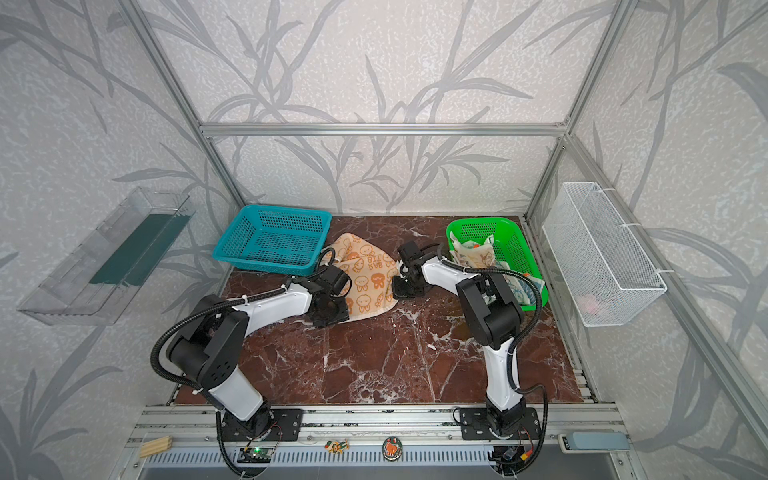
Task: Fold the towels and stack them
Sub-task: 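Lift the towel by its corners with both grippers, raising it high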
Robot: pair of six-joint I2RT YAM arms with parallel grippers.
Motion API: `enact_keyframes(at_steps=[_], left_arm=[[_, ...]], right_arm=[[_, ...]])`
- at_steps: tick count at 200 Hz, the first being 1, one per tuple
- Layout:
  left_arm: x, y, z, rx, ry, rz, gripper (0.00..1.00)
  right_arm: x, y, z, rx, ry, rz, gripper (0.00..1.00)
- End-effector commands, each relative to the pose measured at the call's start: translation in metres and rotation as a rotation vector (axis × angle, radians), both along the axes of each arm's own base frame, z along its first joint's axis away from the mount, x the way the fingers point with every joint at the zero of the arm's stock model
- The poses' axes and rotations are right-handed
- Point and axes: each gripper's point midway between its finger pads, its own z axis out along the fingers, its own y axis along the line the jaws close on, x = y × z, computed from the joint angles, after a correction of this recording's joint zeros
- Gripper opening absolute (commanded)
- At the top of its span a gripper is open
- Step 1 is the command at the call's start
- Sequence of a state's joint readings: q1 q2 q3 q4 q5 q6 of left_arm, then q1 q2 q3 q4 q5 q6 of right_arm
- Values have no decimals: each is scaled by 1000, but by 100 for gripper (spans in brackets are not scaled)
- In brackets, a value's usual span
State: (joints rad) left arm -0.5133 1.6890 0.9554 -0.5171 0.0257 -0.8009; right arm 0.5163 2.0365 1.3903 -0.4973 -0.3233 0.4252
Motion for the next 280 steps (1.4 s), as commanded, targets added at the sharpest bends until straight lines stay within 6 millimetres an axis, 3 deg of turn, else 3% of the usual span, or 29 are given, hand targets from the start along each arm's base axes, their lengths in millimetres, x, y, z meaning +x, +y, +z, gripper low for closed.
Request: enact_keyframes(at_steps=[1, 90, 98, 102, 142, 167, 190, 227, 280], left_arm=[[-7, 5, -18, 19, 48, 5, 45], [-22, 1, -35, 0, 106, -27, 20], [-21, 0, -33, -3, 104, -32, 10], [-20, -1, -32, -3, 102, -32, 0], [0, -12, -2, -34, 35, -63, 0], [27, -18, 43, -60, -49, -84, 0], [61, -17, 101, -127, -152, -63, 0], [115, -16, 205, -212, -385, -66, 0], [178, 2, 342, -220, -607, -49, 0]], right_arm=[[-1, 2, 8, 20, -10, 13, 0], [-3, 4, 6, 24, -8, 12, 0], [-3, 4, 7, 26, -8, 14, 0], [-4, 4, 8, 27, -7, 16, 0], [0, 7, 38, 49, -56, 37, 0], [8, 7, 74, 58, -125, 47, 0], [21, 4, 124, 60, -224, 48, 0], [39, -3, 216, 110, -416, 27, 0], [75, -30, 359, 228, -716, -72, 0]])
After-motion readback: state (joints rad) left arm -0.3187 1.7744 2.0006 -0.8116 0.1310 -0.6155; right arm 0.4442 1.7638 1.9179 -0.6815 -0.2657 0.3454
